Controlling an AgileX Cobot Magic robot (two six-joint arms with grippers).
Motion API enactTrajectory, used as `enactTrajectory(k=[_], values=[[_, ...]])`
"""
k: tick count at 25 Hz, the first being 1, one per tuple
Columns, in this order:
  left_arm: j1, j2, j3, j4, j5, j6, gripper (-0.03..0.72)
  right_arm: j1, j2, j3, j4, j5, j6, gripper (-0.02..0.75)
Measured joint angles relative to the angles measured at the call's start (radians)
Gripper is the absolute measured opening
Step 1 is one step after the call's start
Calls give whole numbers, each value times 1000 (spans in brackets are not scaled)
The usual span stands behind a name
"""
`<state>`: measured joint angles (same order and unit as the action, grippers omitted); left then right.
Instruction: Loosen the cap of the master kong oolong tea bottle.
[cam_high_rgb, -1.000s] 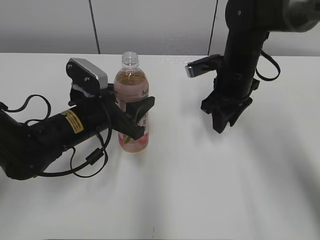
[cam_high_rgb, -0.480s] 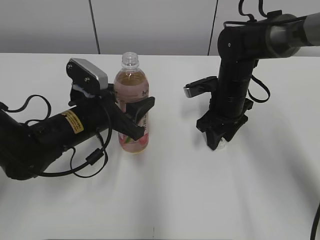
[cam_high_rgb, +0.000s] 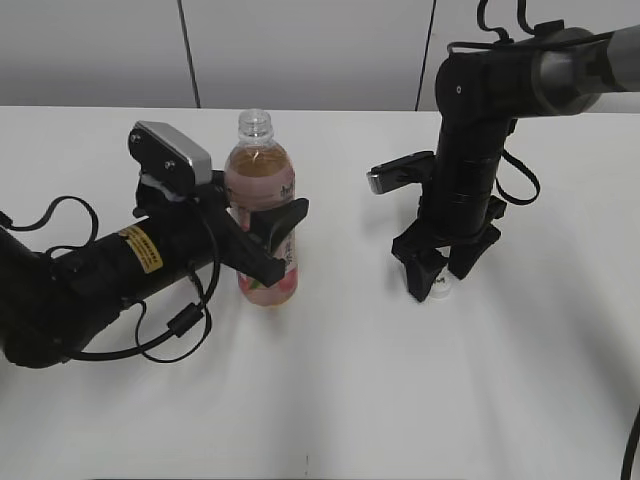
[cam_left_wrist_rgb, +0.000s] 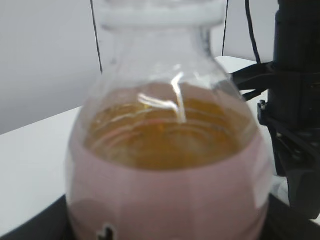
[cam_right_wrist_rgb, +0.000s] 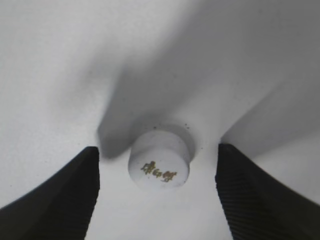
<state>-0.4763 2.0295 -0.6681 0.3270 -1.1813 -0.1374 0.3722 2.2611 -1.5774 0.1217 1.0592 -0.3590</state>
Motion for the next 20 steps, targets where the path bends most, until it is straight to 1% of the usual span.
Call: enactTrajectory(k=[4,10,15,20], values=[[0,0,11,2,-16,1,473,0,0,0,0,0,0,545],[0,0,14,2,-23,0,575,0,0,0,11,-2,0,545],[0,-1,31,1,-26,0,589,0,0,0,23,-3,0,545],[0,-1,95,-7,-29,-1,589,0,0,0,28,-3,0,545]])
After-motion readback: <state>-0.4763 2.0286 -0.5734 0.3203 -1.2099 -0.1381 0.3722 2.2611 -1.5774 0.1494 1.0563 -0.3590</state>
